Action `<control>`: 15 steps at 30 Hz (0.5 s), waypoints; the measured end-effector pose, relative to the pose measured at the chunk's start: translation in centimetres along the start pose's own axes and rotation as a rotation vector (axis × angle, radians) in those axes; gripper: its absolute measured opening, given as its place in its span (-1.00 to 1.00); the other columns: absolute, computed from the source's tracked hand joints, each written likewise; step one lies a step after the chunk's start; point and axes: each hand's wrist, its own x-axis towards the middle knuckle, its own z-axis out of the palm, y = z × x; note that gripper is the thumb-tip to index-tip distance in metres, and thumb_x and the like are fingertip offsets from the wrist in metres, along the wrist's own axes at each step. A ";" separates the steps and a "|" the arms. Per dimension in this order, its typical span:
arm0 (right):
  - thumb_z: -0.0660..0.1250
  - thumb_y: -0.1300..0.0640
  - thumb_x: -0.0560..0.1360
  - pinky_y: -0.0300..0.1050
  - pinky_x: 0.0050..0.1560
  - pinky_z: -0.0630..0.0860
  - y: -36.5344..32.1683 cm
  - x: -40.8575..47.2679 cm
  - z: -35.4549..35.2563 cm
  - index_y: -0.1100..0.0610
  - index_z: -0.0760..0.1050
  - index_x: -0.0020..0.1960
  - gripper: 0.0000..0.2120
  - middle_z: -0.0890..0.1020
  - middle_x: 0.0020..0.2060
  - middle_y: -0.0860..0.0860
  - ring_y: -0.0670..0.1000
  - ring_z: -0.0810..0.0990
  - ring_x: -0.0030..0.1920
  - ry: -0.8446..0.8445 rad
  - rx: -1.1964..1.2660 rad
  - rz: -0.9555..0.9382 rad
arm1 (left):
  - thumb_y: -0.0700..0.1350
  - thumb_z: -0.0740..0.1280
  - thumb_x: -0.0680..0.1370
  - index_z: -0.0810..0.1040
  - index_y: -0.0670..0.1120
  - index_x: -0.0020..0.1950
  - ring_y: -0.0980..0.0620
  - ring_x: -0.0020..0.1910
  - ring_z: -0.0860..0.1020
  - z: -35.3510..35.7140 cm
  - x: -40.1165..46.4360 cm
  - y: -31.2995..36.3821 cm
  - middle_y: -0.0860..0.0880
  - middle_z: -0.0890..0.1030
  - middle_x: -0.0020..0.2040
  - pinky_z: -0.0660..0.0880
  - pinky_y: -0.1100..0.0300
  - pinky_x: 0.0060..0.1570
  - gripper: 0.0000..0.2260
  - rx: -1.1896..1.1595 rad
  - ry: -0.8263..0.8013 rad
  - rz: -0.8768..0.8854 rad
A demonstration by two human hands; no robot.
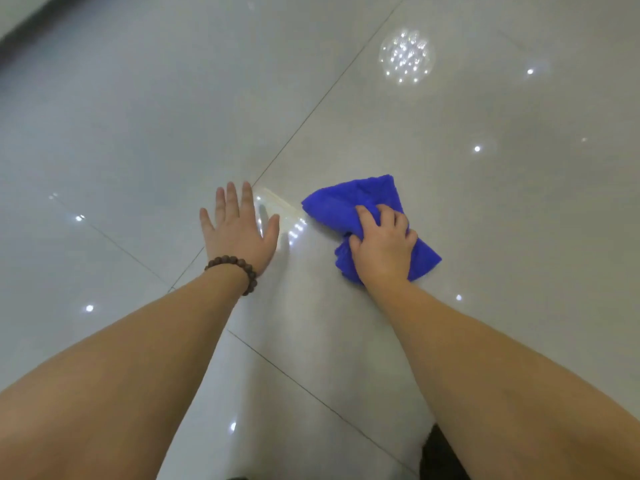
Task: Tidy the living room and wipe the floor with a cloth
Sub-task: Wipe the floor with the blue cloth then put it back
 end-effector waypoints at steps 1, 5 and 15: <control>0.21 -0.04 0.54 0.16 0.28 0.20 -0.1 0.3 -1.7 -0.03 0.26 0.45 -0.52 0.29 0.40 0.09 0.18 0.23 0.37 0.000 -0.010 -0.023 | 0.19 -0.04 0.61 -0.12 -0.06 0.58 -0.06 0.56 -0.05 -1.2 -1.2 0.3 -0.11 -0.02 0.59 -0.09 -0.10 0.49 -0.38 -0.016 -0.003 -0.014; 0.17 -0.05 0.56 0.16 0.30 0.20 0.1 -0.4 -9.6 -0.05 0.24 0.46 -0.53 0.28 0.42 0.07 0.16 0.22 0.38 0.006 0.025 -0.059 | 0.22 -0.08 0.58 0.05 -0.09 0.57 -0.12 0.48 0.21 -7.2 -6.3 2.0 -0.14 0.24 0.51 0.12 -0.08 0.44 -0.37 -0.034 0.017 -0.017; 0.37 0.04 0.46 0.21 0.08 0.42 2.2 -7.5 -33.2 0.03 0.44 0.34 -0.55 0.50 0.25 0.13 0.23 0.45 0.21 0.049 0.077 -0.083 | 0.26 -0.11 0.54 0.07 -0.01 0.56 -0.11 0.50 0.17 -32.0 -15.0 9.9 -0.08 0.25 0.52 0.13 -0.10 0.44 -0.36 -0.117 0.173 0.028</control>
